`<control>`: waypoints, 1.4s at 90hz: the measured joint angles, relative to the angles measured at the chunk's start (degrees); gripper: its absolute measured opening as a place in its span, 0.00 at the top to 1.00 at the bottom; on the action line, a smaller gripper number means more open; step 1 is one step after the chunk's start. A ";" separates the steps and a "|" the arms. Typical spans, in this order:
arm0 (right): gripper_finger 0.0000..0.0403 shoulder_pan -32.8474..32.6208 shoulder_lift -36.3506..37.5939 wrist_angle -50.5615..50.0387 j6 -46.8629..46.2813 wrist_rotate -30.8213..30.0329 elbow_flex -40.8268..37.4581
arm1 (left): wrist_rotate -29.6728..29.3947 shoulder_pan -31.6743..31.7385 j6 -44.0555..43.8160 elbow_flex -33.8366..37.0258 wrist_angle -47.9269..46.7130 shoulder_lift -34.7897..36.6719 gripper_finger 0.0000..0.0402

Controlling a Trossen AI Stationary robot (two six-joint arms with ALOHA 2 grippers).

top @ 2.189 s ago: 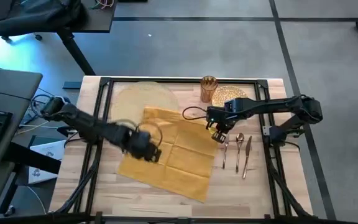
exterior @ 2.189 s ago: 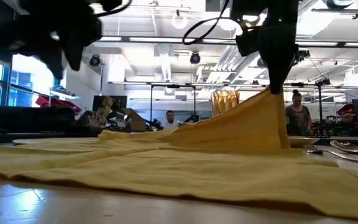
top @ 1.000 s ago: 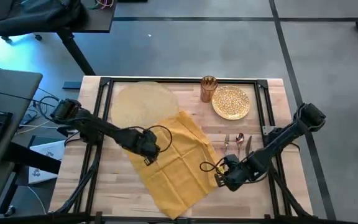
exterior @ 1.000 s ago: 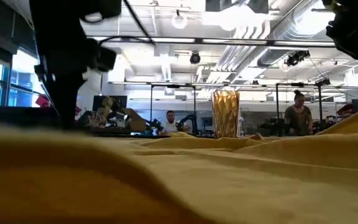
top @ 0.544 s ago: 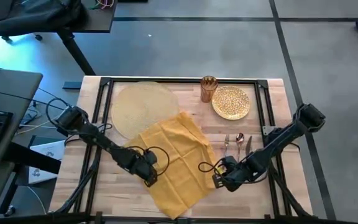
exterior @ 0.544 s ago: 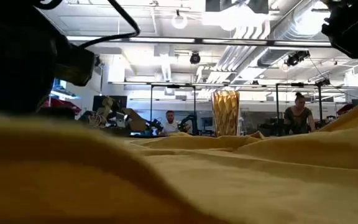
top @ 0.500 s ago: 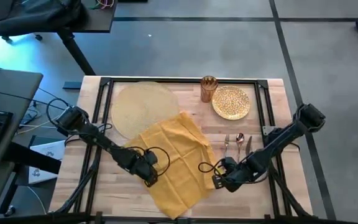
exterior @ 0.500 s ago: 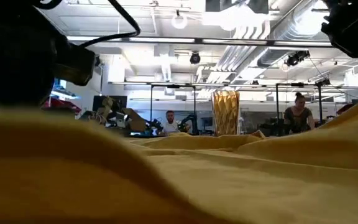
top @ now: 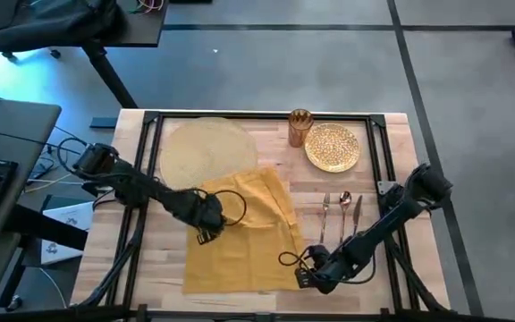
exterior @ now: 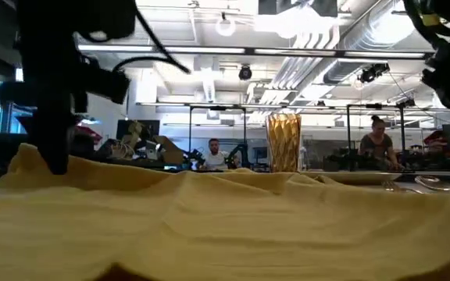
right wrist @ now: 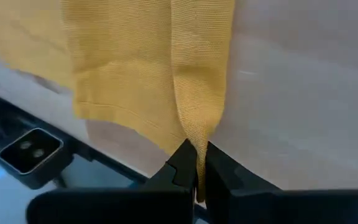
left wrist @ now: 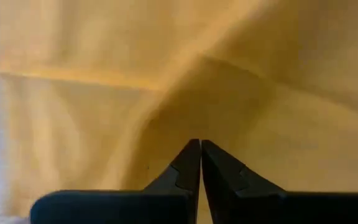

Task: Set table place
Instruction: Fold the yellow table napkin

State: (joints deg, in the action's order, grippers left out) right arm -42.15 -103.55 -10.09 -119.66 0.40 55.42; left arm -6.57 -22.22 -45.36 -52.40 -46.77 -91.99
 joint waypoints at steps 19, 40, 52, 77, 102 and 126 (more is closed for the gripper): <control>1.00 -0.28 0.00 -1.65 -0.05 0.02 0.00 | 6.53 -9.32 -13.36 0.00 6.06 0.02 1.00; 1.00 0.17 0.00 -1.63 0.72 -0.41 0.00 | 3.73 -18.05 -25.03 1.85 17.30 -6.36 1.00; 1.00 -0.09 0.00 -1.25 0.75 -0.39 0.00 | 6.65 -21.86 -28.70 1.89 22.06 -8.61 1.00; 1.00 -2.95 0.65 -1.06 -1.31 0.12 0.02 | 10.61 -27.78 -34.77 2.48 17.57 -4.63 1.00; 1.00 -2.09 10.73 -11.88 0.13 -4.44 0.04 | 2.45 -27.04 -41.58 1.68 3.18 5.48 1.00; 0.86 1.17 15.71 -18.97 20.96 6.83 0.06 | 1.66 -20.48 -41.93 3.04 3.82 9.09 1.00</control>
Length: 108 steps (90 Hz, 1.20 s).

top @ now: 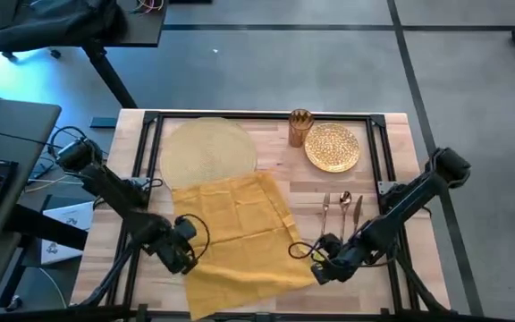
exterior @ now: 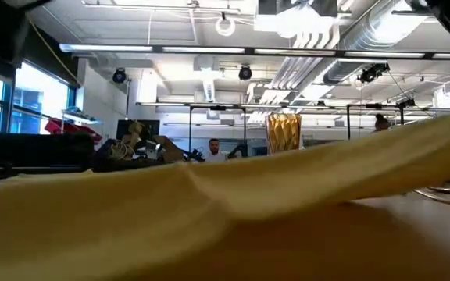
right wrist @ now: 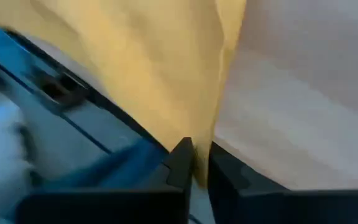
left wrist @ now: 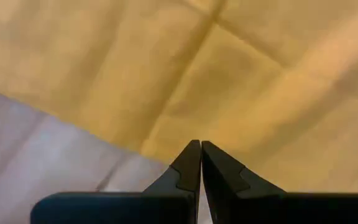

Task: Set table place
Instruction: Fold the yellow table napkin

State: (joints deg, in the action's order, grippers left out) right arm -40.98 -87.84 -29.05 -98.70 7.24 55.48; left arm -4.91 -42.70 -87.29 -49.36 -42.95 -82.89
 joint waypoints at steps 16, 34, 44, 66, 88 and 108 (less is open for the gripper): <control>0.64 5.85 0.37 -3.64 17.95 10.34 0.00 | 2.33 3.53 -1.82 -0.02 1.49 -0.65 1.00; 0.50 13.30 0.93 -7.13 39.95 -1.13 -0.04 | 5.62 8.56 0.35 -0.07 -0.91 -1.81 1.00; 0.49 16.71 0.39 -6.72 52.14 -8.53 0.00 | 6.18 11.77 3.93 -0.08 -0.96 -2.84 1.00; 0.51 28.87 -1.21 3.85 70.56 -18.64 -0.06 | 9.36 20.07 13.49 -0.11 -1.02 -5.18 1.00; 0.51 34.62 -10.38 22.71 81.94 -12.00 -0.06 | 10.23 23.76 15.32 -0.15 -1.32 -5.11 1.00; 0.51 38.19 -15.48 16.74 68.34 -10.13 -0.11 | 8.81 22.54 13.55 -0.15 -0.83 -5.44 1.00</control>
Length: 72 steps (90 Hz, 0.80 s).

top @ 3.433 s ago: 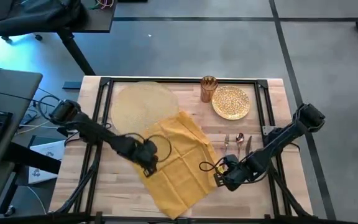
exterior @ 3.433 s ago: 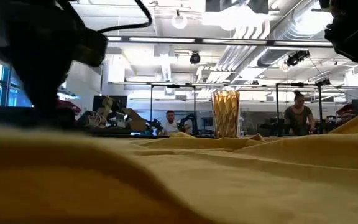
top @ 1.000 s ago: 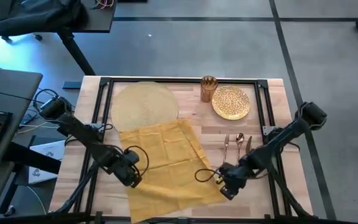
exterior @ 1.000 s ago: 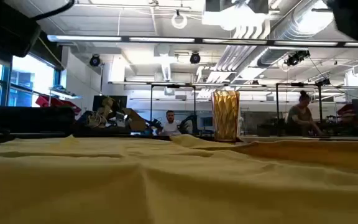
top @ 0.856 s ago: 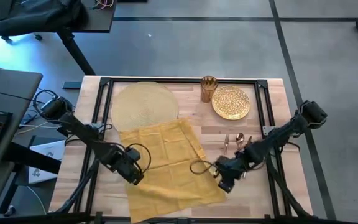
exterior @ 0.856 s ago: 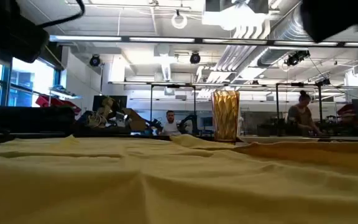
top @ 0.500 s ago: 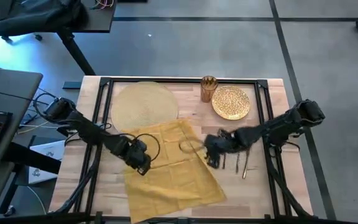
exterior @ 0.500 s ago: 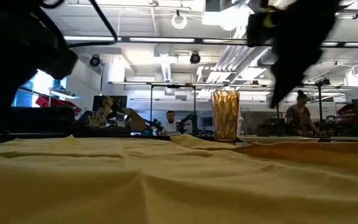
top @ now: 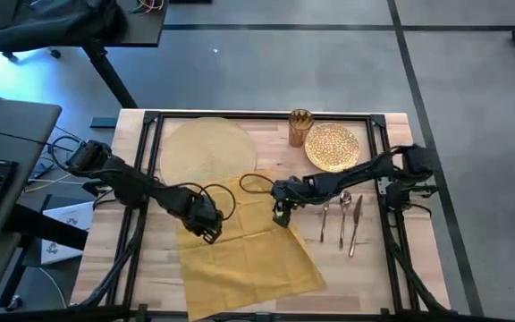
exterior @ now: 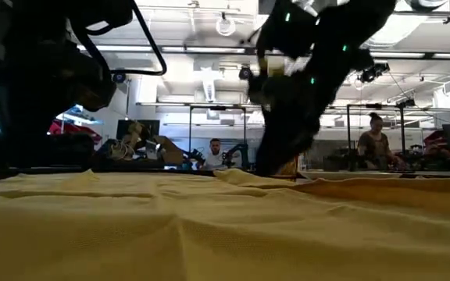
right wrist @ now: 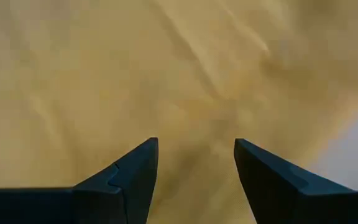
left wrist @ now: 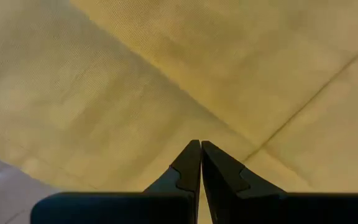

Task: Set table place
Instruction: Fold the yellow table napkin

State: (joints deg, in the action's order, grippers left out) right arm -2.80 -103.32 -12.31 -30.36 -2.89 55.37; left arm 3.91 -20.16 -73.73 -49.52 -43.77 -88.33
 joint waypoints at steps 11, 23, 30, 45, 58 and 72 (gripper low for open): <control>0.51 1.24 1.74 -12.46 -7.65 -5.43 0.07 | -3.20 -1.13 -0.11 0.04 -0.32 0.00 1.00; 0.51 1.68 4.59 -25.76 -17.58 -11.00 0.05 | -5.61 -1.42 0.94 0.04 -2.81 0.00 1.00; 0.51 1.37 6.63 -25.35 -16.14 -10.15 0.00 | -5.96 -1.38 0.92 0.07 -4.27 0.00 1.00; 0.51 -0.38 9.38 -8.57 -1.65 3.67 0.02 | -5.93 -1.55 1.38 0.09 -3.78 0.02 1.00; 0.54 -0.22 6.01 3.05 0.75 13.09 0.18 | -6.10 -2.15 1.36 0.09 -2.08 0.07 1.00; 0.60 2.15 1.16 0.26 -8.00 11.43 -0.02 | -6.12 -2.15 0.83 0.09 0.22 0.07 1.00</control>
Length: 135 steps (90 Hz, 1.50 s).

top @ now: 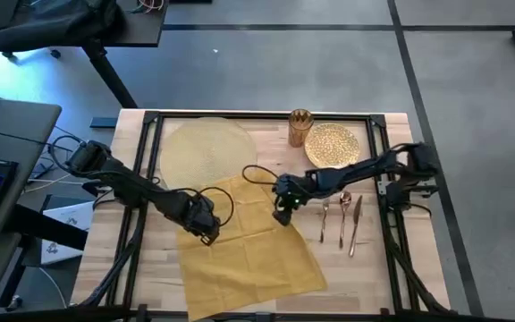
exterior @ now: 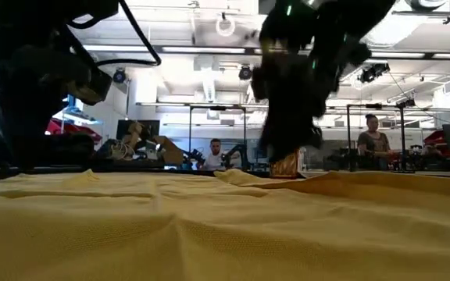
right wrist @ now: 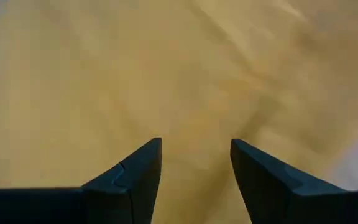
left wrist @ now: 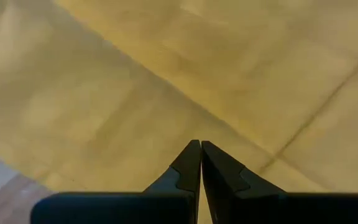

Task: Set table place
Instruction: Fold the yellow table napkin

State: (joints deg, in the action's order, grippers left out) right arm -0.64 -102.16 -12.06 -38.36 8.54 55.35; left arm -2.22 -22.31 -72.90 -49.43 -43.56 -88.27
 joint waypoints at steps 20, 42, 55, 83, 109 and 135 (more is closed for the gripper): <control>0.71 1.51 2.34 -19.36 -15.08 -12.62 0.07 | -2.01 -2.32 -2.64 -0.02 1.37 -1.49 1.00; 0.75 0.23 10.04 -25.37 -11.94 -18.08 0.07 | -0.53 -4.79 -4.80 -0.02 1.54 -3.76 1.00; 0.75 0.73 10.47 -22.46 -7.80 -14.14 0.09 | -1.28 -5.16 -7.96 -0.02 4.85 -3.76 1.00; 0.78 6.27 5.29 -25.58 -16.89 -20.51 0.07 | 0.42 -5.39 -9.01 -0.38 11.45 -8.60 1.00; 0.81 7.12 9.16 -25.38 -13.06 -16.27 0.02 | -0.69 -5.02 -8.52 -0.16 2.34 -6.80 1.00; 0.81 -2.58 9.15 -22.97 -9.15 -9.24 0.04 | -3.12 1.57 4.09 0.13 -11.99 -3.20 1.00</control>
State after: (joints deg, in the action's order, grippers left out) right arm -3.22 -93.01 -35.02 -47.50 -0.69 55.40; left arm -5.34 -20.74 -68.81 -49.30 -55.55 -91.47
